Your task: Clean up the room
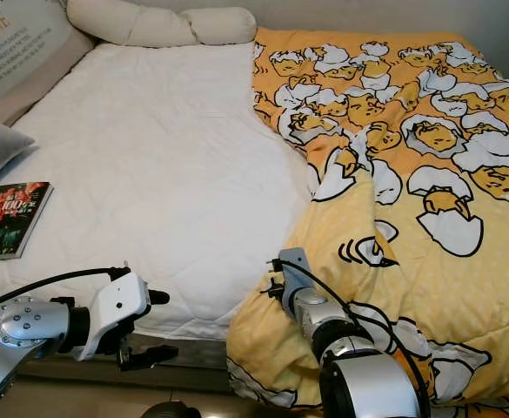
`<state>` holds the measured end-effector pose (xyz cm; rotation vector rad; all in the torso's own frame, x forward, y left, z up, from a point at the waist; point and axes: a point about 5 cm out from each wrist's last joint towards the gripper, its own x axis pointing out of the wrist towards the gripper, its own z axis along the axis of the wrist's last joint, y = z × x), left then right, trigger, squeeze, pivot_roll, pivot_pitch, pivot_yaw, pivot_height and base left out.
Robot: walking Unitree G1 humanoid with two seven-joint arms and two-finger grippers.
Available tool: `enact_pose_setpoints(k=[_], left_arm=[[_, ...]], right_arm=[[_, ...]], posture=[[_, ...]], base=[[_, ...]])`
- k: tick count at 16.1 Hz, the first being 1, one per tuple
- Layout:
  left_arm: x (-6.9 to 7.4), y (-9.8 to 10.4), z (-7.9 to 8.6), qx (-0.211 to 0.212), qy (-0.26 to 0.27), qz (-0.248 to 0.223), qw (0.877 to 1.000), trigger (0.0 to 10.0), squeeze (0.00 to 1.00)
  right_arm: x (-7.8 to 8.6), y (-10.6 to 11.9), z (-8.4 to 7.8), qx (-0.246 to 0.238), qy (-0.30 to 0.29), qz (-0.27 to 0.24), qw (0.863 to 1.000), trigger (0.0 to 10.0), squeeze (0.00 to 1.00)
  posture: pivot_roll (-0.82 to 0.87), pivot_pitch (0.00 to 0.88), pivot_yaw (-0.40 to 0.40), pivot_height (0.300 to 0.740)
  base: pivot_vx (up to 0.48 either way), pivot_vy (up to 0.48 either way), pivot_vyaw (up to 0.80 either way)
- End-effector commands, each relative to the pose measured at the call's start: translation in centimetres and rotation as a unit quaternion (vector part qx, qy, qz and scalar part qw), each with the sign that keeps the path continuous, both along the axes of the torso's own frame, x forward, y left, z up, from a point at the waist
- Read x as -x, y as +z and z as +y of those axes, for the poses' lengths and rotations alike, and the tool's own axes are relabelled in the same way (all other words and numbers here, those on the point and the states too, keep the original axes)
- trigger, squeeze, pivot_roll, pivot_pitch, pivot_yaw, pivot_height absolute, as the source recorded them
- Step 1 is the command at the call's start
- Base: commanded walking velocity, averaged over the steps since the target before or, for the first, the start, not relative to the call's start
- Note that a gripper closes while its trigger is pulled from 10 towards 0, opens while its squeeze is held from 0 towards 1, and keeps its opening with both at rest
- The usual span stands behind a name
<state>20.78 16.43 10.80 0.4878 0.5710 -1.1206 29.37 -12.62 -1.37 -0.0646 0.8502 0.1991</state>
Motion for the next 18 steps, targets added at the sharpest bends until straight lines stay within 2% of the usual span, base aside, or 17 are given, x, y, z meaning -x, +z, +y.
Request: enact_pose_setpoints(k=[1, 5, 8, 9, 10, 11, 12, 13, 14, 17, 18], left_arm=[[0.0, 0.4, 0.2, 0.001, 0.005, -0.006, 1.000, 10.0, 0.00], [-0.3, 0.2, 0.1, 0.003, 0.013, -0.011, 1.000, 10.0, 0.00], [-1.6, -0.1, -0.3, 0.014, 0.026, -0.028, 0.999, 10.0, 0.00], [-2.1, -0.1, -0.5, 0.017, 0.029, -0.035, 0.999, 10.0, 0.00], [-2.2, -0.1, -0.5, 0.018, 0.029, -0.036, 0.999, 10.0, 0.00], [-3.0, -0.1, -0.8, 0.021, 0.030, -0.046, 0.998, 10.0, 0.00], [-3.4, 0.0, -0.9, 0.022, 0.030, -0.051, 0.998, 10.0, 0.00], [-3.5, 0.0, -1.0, 0.023, 0.030, -0.052, 0.998, 10.0, 0.00], [-4.0, 0.1, -1.1, 0.024, 0.030, -0.058, 0.998, 10.0, 0.00], [-4.6, 0.2, -0.9, 0.026, 0.031, -0.066, 0.997, 10.0, 0.00], [-4.7, 0.2, -0.9, 0.025, 0.030, -0.067, 0.997, 10.0, 0.00]], right_arm=[[1.1, -1.0, -0.1, -0.010, -0.007, 0.026, 1.000, 0.0, 0.00], [0.9, -0.8, 0.1, -0.042, -0.012, 0.023, 0.999, 0.0, 0.00], [-0.2, 0.6, 0.4, -0.135, 0.023, 0.004, 0.991, 0.0, 0.00], [-0.7, 1.6, 0.9, -0.198, 0.062, -0.004, 0.978, 0.0, 0.00], [-0.8, 1.8, 1.0, -0.209, 0.070, -0.005, 0.975, 0.0, 0.00], [-0.8, 2.6, 1.4, -0.258, 0.144, -0.002, 0.955, 0.0, 0.00], [-0.7, 2.9, 1.6, -0.278, 0.185, 0.000, 0.943, 0.0, 0.00], [-0.6, 3.0, 1.6, -0.284, 0.197, 0.002, 0.938, 0.0, 0.00], [-0.2, 3.5, 1.8, -0.313, 0.260, 0.011, 0.913, 0.0, 0.00], [2.3, 5.1, 1.6, -0.373, 0.425, 0.037, 0.824, 0.0, 0.00], [2.6, 5.3, 1.5, -0.378, 0.439, 0.038, 0.814, 0.0, 0.00]], posture=[[0.22, 0.041, 0.031, 0.740], [0.20, 0.021, 0.026, 0.740], [0.14, 0.000, 0.019, 0.740], [0.12, 0.000, 0.021, 0.740], [0.12, 0.000, 0.021, 0.740], [0.10, 0.000, 0.026, 0.740], [0.09, 0.000, 0.029, 0.740], [0.09, 0.000, 0.029, 0.740], [0.09, 0.000, 0.032, 0.740], [0.08, 0.000, 0.032, 0.740], [0.08, 0.000, 0.035, 0.740]], base=[[0.000, 0.000, 0.00], [0.000, 0.000, 0.00], [0.000, 0.000, 0.00], [0.000, 0.000, 0.00], [0.000, 0.000, 0.00], [0.000, 0.000, 0.00], [0.000, 0.000, 0.00], [0.000, 0.000, 0.00], [0.000, 0.000, 0.00], [0.000, 0.000, 0.00], [0.000, 0.000, 0.00]])
